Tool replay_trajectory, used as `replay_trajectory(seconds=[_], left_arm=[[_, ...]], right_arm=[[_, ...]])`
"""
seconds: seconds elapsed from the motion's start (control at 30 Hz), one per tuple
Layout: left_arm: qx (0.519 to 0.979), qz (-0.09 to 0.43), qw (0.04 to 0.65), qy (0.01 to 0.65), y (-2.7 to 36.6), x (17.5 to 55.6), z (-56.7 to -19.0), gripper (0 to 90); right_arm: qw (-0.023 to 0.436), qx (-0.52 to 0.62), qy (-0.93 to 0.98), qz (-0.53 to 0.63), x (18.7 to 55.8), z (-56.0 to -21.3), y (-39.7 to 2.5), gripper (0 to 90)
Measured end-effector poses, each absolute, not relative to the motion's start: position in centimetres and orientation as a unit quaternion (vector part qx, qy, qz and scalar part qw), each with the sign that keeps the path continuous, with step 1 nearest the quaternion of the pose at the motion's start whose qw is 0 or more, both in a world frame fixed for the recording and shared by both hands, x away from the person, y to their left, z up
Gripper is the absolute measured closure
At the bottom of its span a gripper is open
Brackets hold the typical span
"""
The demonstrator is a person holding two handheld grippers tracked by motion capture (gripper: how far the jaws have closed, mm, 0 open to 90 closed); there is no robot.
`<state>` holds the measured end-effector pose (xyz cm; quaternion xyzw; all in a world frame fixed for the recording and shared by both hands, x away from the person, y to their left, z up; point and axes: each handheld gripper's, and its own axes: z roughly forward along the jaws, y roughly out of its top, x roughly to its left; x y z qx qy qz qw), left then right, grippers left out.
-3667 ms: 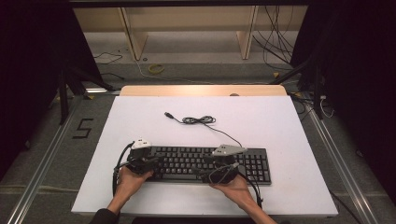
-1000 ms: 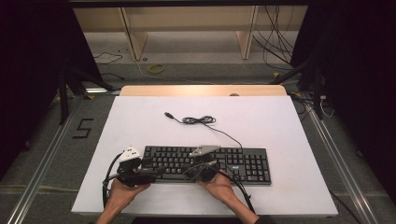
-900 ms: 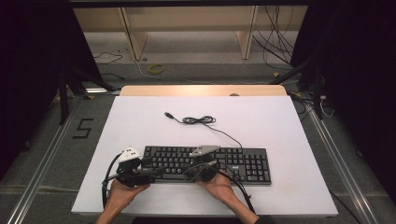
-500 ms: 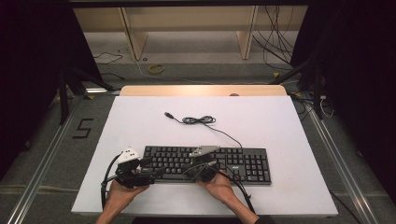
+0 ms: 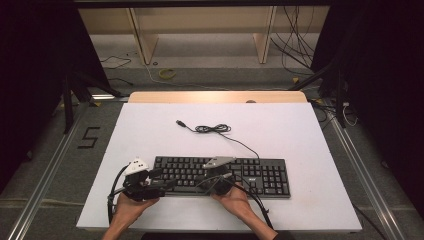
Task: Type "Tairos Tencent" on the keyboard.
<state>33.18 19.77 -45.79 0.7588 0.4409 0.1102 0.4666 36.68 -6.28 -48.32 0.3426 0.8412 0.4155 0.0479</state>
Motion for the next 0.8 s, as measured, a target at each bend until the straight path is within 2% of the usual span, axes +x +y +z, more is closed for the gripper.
replay_trajectory(seconds=[0.8], left_arm=[[0.757, 0.115, 0.465, 0.445, 19.9, 33.4, -45.7, 26.2]], right_arm=[[0.045, 0.352, 0.822, 0.445, 36.9, -47.2, -7.7, 82.1]])
